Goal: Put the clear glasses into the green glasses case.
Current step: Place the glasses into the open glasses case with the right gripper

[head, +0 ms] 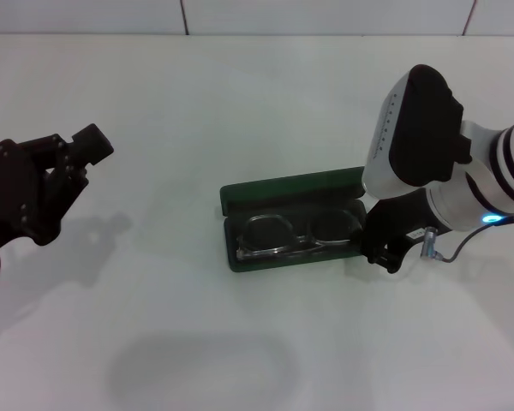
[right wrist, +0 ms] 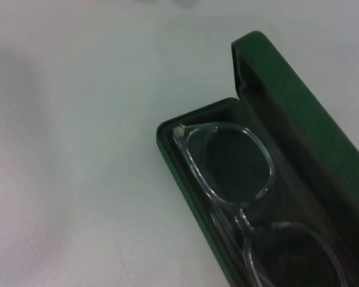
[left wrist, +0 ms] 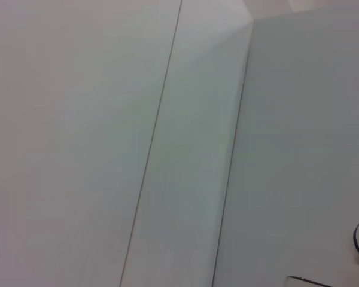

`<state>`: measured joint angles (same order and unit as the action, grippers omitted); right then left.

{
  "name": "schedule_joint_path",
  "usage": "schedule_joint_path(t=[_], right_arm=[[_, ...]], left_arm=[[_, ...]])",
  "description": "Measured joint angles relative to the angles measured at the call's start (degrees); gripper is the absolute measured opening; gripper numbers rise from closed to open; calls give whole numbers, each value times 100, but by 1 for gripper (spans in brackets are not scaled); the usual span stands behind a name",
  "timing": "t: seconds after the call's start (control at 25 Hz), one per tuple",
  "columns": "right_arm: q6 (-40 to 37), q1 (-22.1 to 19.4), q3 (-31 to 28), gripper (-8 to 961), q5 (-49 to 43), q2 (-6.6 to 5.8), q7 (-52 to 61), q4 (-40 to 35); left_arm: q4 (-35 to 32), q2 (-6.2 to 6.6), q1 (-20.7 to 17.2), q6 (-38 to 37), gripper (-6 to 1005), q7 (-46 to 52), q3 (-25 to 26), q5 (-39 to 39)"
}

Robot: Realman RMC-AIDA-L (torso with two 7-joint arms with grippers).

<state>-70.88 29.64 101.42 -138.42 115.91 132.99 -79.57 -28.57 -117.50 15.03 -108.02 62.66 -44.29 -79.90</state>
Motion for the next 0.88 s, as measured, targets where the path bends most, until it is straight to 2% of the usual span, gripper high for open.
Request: schedule_joint_path(t=[0.68,0.88], right_arm=[[292,-34,9,51,-1,13,-151,144],[117,-112,9,51,-2,22,-117,-80]], left_arm=[[0,0,-50,1,40,0,0,-13],[1,0,-84,1,40,0,0,-17]])
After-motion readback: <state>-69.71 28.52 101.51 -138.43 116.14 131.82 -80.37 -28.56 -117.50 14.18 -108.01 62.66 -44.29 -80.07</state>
